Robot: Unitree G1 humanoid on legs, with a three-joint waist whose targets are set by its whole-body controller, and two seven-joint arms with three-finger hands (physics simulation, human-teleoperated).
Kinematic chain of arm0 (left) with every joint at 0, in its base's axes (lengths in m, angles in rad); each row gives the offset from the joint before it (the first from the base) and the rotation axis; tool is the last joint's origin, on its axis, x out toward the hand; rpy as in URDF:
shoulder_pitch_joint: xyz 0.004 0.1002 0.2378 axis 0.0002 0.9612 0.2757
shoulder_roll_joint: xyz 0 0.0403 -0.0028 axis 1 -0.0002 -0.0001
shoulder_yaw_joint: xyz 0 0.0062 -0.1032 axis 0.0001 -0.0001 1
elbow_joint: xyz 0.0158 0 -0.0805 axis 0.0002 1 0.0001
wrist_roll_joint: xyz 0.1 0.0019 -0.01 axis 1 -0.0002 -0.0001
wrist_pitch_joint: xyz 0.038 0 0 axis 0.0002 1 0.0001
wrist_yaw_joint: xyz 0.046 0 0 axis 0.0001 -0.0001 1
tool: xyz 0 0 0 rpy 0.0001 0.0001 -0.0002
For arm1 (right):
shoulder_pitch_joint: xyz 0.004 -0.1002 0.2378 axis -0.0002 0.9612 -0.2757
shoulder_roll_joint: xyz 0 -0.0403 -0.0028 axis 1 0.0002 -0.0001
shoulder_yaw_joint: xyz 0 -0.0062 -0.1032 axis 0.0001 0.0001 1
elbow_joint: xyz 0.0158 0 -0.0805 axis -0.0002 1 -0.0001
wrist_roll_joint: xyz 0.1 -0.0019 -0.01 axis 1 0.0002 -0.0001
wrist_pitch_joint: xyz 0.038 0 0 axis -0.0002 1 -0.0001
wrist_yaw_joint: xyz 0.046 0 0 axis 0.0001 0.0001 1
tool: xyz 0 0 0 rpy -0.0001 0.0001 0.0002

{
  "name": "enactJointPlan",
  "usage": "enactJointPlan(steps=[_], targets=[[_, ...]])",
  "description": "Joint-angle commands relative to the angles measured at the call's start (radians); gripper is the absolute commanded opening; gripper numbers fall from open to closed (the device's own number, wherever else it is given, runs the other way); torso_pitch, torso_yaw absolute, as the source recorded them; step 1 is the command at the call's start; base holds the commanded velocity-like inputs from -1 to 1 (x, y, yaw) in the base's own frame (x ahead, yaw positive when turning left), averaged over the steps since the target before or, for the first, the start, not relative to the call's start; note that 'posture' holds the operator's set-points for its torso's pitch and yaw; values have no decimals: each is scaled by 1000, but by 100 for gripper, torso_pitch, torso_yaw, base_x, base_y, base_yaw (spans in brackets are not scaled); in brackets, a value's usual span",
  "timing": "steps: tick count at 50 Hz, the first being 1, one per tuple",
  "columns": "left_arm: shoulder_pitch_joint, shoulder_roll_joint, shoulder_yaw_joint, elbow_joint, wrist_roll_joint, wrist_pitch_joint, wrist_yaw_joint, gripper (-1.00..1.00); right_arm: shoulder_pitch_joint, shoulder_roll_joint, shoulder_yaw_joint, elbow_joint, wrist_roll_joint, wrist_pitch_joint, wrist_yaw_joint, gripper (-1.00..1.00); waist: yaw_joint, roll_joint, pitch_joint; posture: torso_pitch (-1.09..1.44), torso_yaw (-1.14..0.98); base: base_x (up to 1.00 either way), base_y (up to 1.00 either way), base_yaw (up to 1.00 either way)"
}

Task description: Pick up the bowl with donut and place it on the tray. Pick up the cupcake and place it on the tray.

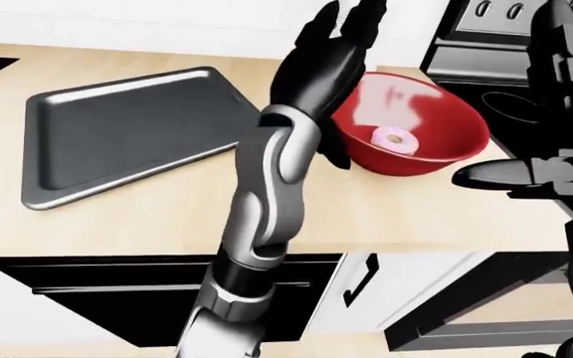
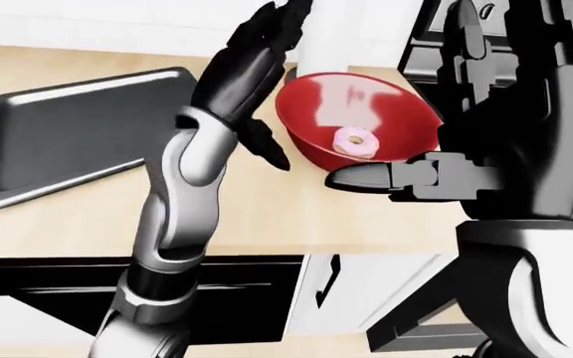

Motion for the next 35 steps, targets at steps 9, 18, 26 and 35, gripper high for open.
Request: enactJointPlan(steps=[9, 18, 26, 35], targets=[[-37, -2, 11, 131, 96, -184, 125, 100, -9, -2, -15, -2, -27, -35, 18, 100, -2, -4, -27, 0, 0, 0, 0, 0], [-10, -16, 3, 170, 136, -240, 99, 100, 0, 9, -18, 1, -43, -43, 32, 100, -3, -2, -30, 0, 0, 0, 0, 0], [-4, -30, -1, 198, 152, -260, 105, 100, 3, 4, -24, -3, -30, -45, 21, 100, -4, -1, -31, 0, 0, 0, 0, 0], [13, -47, -12, 228, 172, -273, 126, -3, 19, 14, -25, -6, -40, -49, 31, 100, -6, -1, -34, 0, 0, 0, 0, 0]])
